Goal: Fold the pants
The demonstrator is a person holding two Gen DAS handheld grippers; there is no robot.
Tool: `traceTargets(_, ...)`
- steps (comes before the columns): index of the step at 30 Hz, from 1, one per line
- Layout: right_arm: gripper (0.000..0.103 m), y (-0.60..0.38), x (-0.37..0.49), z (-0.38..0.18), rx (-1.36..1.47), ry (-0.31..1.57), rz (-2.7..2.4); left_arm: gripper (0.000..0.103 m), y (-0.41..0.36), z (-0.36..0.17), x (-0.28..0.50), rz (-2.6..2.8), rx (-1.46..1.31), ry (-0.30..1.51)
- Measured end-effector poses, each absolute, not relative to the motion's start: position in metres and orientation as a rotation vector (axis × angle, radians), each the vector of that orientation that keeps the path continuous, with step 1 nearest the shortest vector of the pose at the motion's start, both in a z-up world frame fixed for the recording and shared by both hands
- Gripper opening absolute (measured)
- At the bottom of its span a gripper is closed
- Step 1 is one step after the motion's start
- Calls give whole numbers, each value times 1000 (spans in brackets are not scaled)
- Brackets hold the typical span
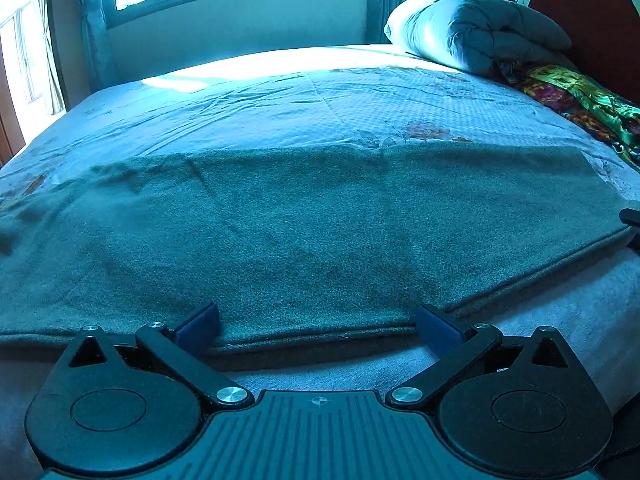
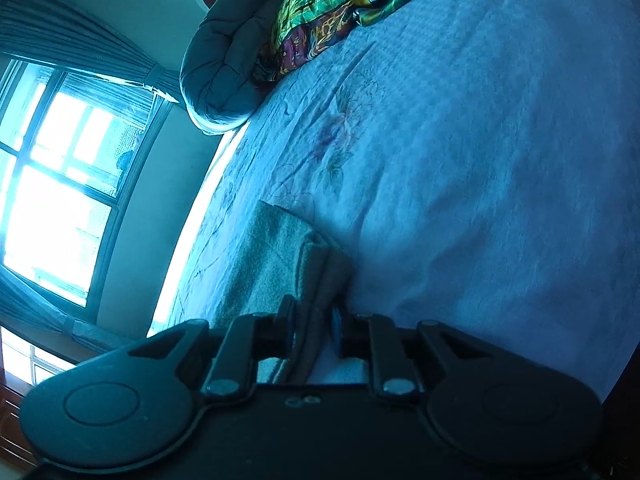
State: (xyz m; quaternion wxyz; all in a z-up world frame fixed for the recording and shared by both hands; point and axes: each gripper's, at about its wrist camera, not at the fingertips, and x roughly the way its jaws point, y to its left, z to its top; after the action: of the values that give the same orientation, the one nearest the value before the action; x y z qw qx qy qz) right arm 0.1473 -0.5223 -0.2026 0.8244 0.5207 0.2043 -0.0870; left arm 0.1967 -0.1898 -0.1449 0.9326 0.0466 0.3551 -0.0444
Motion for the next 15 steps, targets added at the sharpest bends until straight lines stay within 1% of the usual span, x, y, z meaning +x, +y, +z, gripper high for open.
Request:
traceTargets(3,6,-496,155,-163,943,398,-119,102,-164,-133,195,-128,-4,709)
traceTargets(4,6,-478,161,-144,876,387,-65,102,-144,-125,191,-99,-33,687)
traceTargets(6,6,-426,175,-107,742,369,41,102,-90,-108,184,-41,-79,638)
traceTargets(8,6,-373,188,-86,645,370,113,102,-22,-94,176,45,-132,603)
traceTargets(11,7,-286,204,-77,527,390,235,103,67,-81,163,178,-187,565)
traceTargets(14,7,-197,216,-87,422,448,362,103,149,-82,144,307,-239,565)
traceTargets(15,11,-175,217,-94,414,463,404,103,164,-84,139,328,-258,566)
